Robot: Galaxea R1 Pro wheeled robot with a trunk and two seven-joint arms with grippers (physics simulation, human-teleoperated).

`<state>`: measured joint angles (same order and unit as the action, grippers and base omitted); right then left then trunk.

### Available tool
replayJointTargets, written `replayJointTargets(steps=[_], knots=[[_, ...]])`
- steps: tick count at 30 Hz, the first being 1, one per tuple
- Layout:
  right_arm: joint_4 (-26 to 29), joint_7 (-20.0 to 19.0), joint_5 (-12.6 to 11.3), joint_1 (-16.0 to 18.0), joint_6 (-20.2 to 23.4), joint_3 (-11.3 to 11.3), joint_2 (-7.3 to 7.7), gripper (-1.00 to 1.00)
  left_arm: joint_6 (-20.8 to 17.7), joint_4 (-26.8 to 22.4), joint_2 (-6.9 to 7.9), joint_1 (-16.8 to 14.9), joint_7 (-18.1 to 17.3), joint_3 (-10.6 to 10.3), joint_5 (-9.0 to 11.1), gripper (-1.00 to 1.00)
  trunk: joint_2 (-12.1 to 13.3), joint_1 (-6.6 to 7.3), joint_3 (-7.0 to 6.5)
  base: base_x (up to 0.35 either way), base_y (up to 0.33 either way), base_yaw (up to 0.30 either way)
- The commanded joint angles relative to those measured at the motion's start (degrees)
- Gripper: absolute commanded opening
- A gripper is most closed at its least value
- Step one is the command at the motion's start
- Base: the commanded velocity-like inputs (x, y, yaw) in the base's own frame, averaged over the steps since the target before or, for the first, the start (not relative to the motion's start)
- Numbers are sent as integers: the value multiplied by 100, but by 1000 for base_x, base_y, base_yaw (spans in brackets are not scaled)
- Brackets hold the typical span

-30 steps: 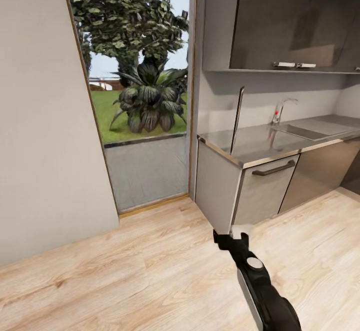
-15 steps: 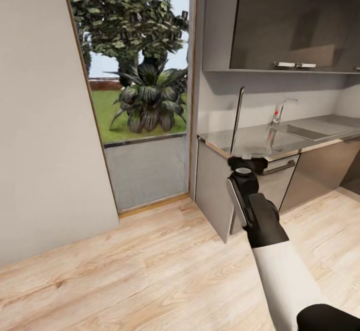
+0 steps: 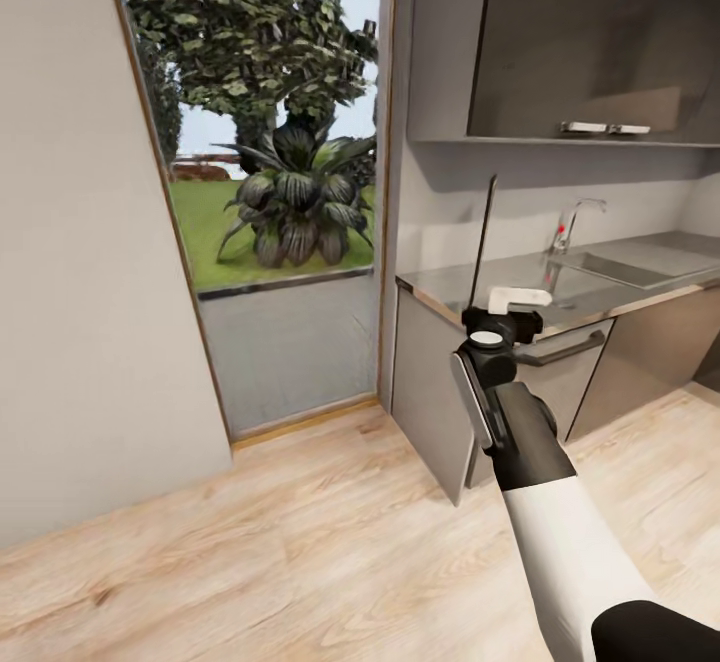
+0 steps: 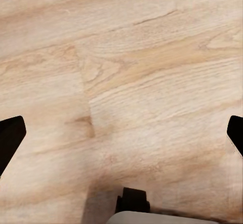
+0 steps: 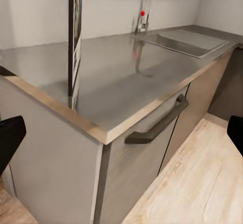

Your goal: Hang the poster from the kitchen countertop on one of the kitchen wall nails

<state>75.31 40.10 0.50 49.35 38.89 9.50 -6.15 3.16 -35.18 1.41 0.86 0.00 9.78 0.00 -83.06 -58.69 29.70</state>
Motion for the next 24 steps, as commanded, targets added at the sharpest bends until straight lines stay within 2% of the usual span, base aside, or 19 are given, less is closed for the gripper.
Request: replayJointTargets(steps=[1,3,4,5,10,20,24], knots=[[1,20,1,2,39,8,-2,100,9,-5,-1,2,0,3,0,100,-2,-4,5,335,0,0],[1,18,-2,0,-6,8,-3,100,9,-6,-1,2,0,2,0,100,-2,-4,5,336,0,0],[1,17,-4,-2,-113,8,-5,100,9,-6,-1,2,0,2,0,100,-2,-4,5,336,0,0],[-88,16,-13,-28,-491,93,-3,100,9,-7,-1,2,0,-1,0,100,-2,-4,5,336,0,0],[-309,16,-23,-70,-915,223,-1,100,9,-7,-1,2,0,0,0,100,-2,-4,5,336,0,0],[-373,13,-95,-91,-1075,245,0,100,9,-7,-1,2,0,2,0,100,-2,-4,5,334,-23,0],[-488,4,-229,-117,-1148,245,6,100,9,-7,-1,2,0,1,0,100,-2,-4,5,326,-87,0]])
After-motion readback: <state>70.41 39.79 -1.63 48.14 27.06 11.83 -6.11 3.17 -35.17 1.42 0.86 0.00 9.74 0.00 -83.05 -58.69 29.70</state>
